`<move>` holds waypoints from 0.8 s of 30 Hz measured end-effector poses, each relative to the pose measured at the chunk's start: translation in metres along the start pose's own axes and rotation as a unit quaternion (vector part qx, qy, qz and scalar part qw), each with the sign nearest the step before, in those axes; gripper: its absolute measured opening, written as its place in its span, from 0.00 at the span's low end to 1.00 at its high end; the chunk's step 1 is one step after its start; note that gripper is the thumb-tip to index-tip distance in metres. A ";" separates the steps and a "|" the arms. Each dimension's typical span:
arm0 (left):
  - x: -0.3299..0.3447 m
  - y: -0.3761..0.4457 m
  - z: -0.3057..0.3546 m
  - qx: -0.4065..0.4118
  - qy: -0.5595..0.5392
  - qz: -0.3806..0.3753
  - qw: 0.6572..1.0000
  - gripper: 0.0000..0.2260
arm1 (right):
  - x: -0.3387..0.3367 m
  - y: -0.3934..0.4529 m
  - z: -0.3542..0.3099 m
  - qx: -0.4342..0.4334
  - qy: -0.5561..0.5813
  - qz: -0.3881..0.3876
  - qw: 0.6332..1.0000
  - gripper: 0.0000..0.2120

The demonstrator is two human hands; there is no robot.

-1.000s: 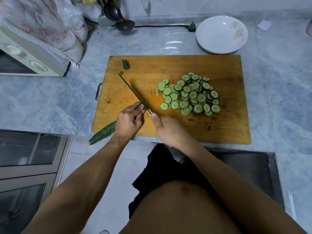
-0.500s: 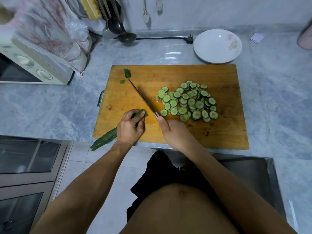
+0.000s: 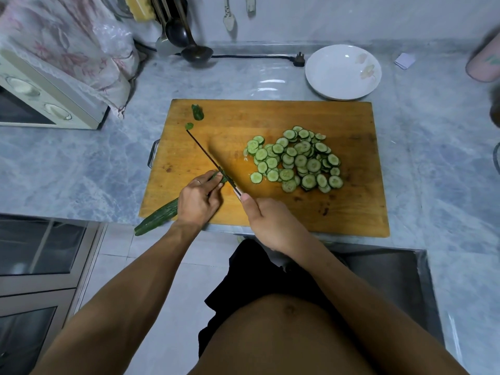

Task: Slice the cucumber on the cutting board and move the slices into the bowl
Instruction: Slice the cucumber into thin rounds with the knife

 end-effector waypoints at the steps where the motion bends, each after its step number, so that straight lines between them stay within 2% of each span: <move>1: 0.001 -0.001 0.000 -0.001 -0.003 0.001 1.000 0.12 | -0.001 0.000 -0.001 0.002 0.001 -0.004 1.000 0.28; 6: 0.002 0.000 -0.002 -0.013 -0.023 -0.002 1.000 0.13 | -0.005 0.001 -0.003 0.007 0.008 -0.027 1.000 0.30; 14: -0.001 0.001 -0.006 -0.024 -0.019 0.004 1.000 0.12 | 0.001 0.004 -0.003 0.004 -0.017 -0.024 1.000 0.27; 24: 0.005 0.000 -0.009 -0.016 -0.022 -0.007 1.000 0.11 | 0.002 0.019 -0.006 0.020 0.025 -0.025 0.999 0.29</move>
Point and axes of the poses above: each hand's wrist, its own y-axis towards the middle knuckle, its own x-axis out of the palm, z = x × y, the point moved 10 cm from there along y, towards the middle knuckle, and after that the axes turned 12 degrees about x, right-handed, at the moved point
